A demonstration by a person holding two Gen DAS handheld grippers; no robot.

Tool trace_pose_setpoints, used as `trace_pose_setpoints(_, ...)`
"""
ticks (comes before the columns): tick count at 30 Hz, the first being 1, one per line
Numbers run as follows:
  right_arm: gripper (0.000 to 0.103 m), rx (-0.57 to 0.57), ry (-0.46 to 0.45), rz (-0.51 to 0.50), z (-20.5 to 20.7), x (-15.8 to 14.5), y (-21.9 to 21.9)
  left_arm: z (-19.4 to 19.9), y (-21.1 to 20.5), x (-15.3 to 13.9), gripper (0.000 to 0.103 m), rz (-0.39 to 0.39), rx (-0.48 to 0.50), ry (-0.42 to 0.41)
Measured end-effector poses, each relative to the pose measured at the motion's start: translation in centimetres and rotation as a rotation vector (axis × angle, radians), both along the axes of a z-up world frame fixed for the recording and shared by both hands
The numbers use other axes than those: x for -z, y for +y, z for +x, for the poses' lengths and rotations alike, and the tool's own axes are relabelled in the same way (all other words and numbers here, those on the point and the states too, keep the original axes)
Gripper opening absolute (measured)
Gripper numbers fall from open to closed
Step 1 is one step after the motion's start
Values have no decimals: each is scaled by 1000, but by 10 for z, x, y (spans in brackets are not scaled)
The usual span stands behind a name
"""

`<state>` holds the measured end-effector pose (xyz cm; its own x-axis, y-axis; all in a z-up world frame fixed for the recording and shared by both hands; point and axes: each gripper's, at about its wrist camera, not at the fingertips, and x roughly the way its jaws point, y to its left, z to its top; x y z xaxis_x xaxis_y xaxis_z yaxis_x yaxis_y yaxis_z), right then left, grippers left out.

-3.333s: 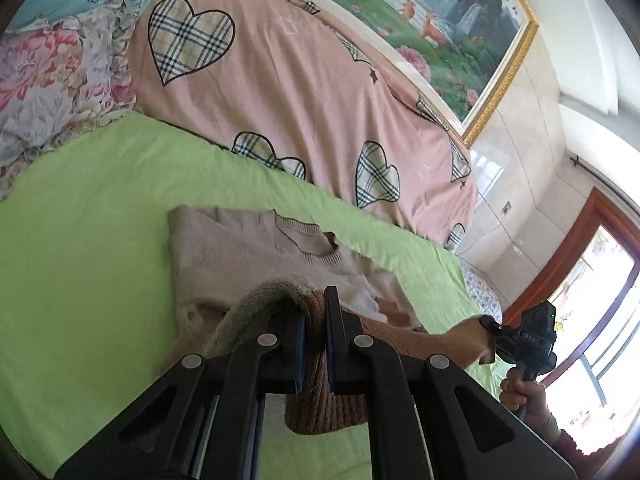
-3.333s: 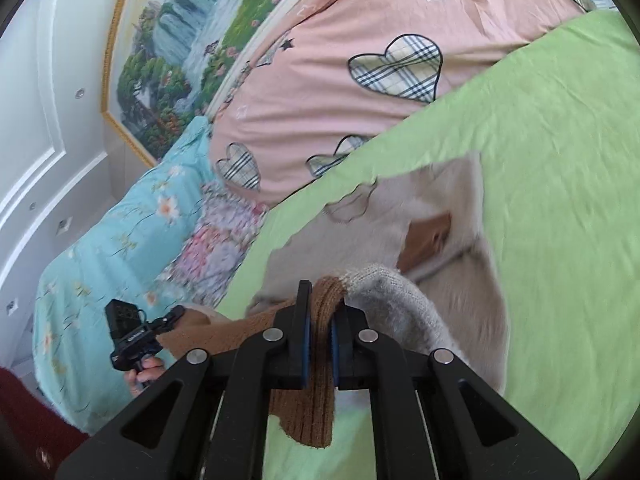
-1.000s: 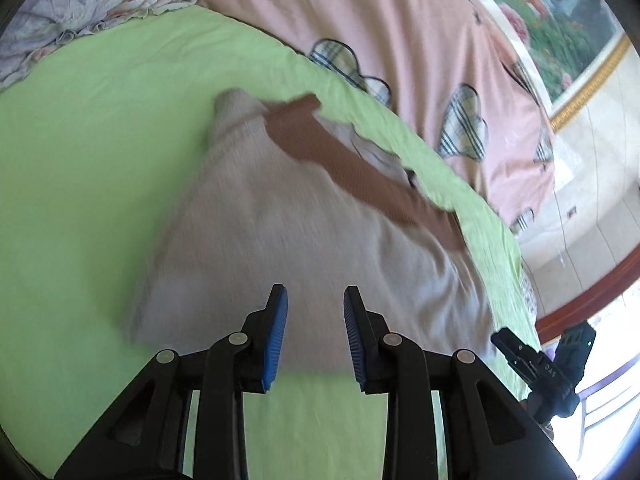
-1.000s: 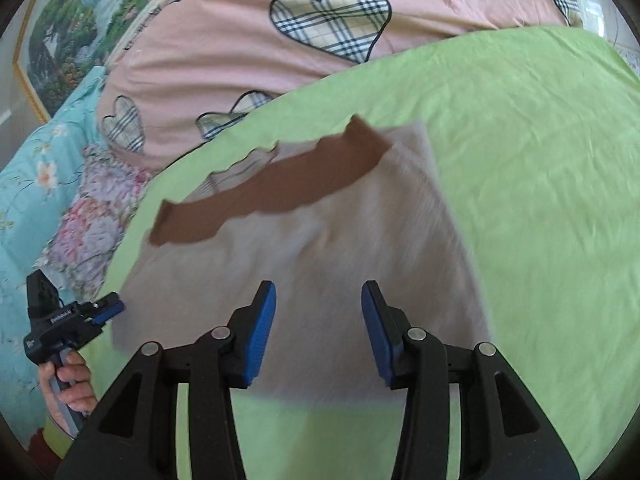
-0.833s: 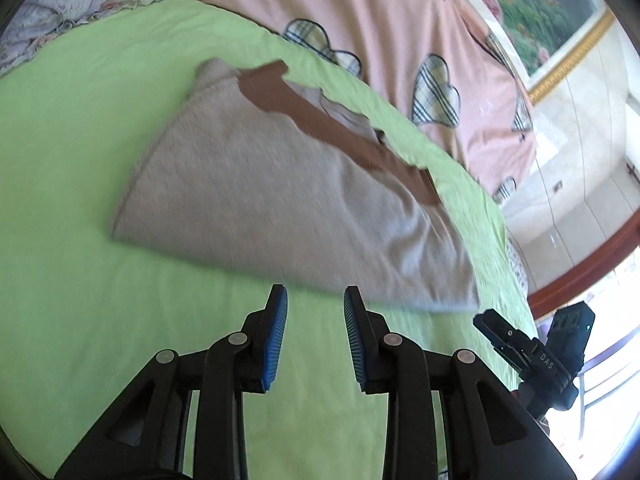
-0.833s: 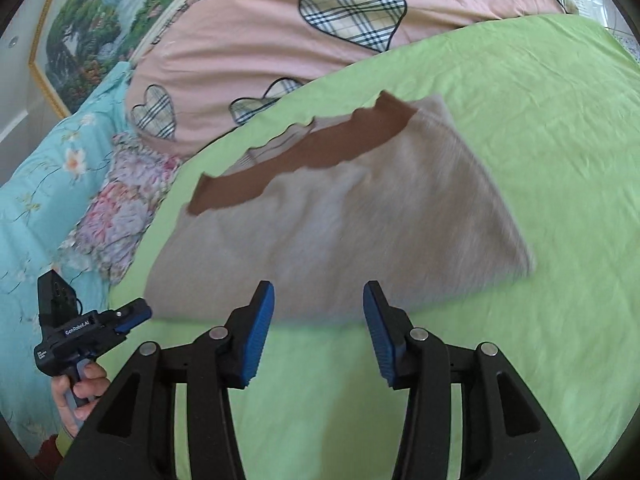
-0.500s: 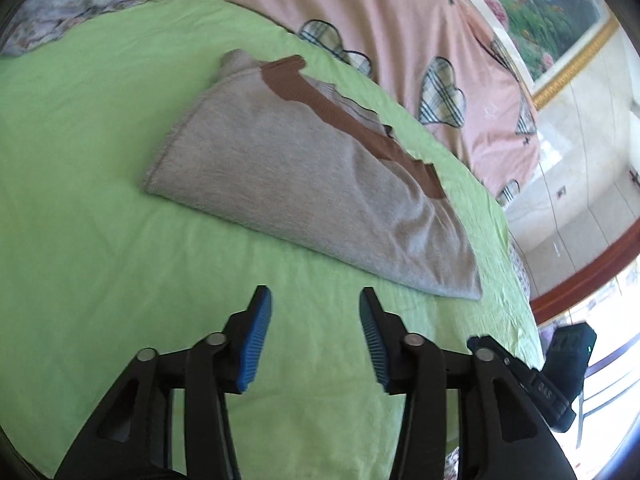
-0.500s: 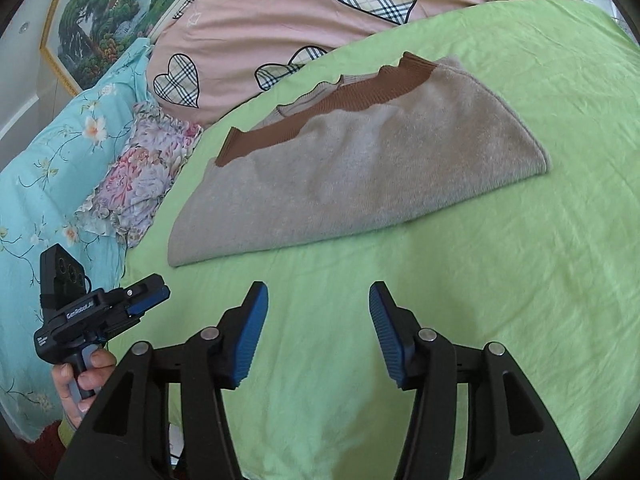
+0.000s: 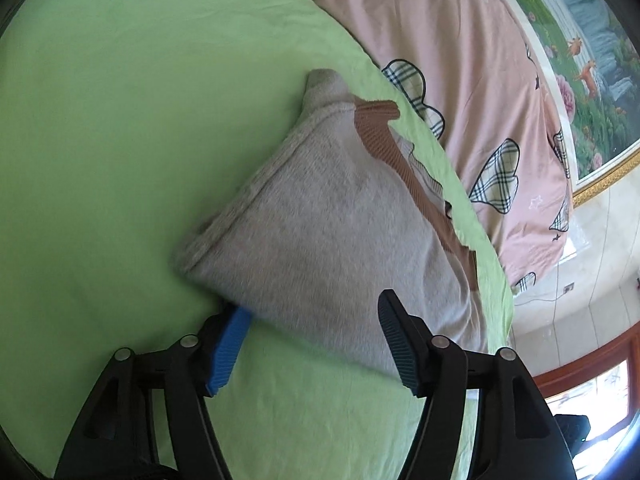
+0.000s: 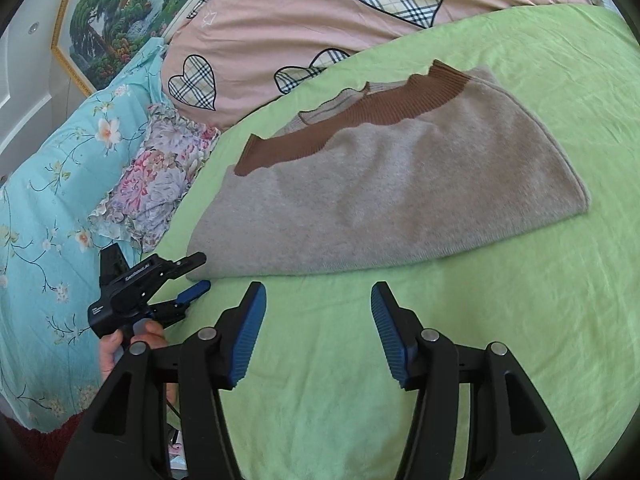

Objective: Fold small clothes
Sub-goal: 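Grasp the sweater side edge with the left gripper and lift it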

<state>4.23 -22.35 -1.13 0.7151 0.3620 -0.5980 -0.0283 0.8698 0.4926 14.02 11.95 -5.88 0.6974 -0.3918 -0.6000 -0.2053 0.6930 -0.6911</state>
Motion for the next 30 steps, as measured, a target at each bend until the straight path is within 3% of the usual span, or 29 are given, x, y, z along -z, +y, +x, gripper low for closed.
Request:
trace_pose_setpoints(5, 59, -1, -9, 16, 31, -3, -13, 17, -4, -3, 70, 42, -15, -21)
trace_pose_setpoints(8, 60, -9, -2, 10, 55, -1, -23, 23, -5, -4, 64, 53, -19, -24)
trace_pose_setpoints(10, 60, -20, 6, 2, 73, 1, -29, 28, -7, -4, 36, 79, -8, -13)
trace_pose_setpoints(11, 60, -26, 13, 1, 82, 2, -32, 32, -8, -2, 15, 80, 9, 3)
trace_pose_setpoints(12, 60, -32, 22, -4, 94, 4, -36, 36, -8, 0, 10, 76, 23, 21)
trace_pose_setpoints(14, 60, -44, 41, -11, 112, 8, -42, 39, -16, -8, 7, 135, 35, 32)
trace_pose_setpoints(20, 60, -47, 108, 65, 150, 6, -62, 54, -89, -68, 6, 444, 224, -48)
trace_pose_setpoints(26, 63, -182, 203, 291, 188, -2, -67, 72, -162, -86, 6, 570, 385, -90)
trace_pose_setpoints(30, 82, -305, 230, 366, 215, -9, -52, 73, -196, -75, 5, 632, 461, -84)
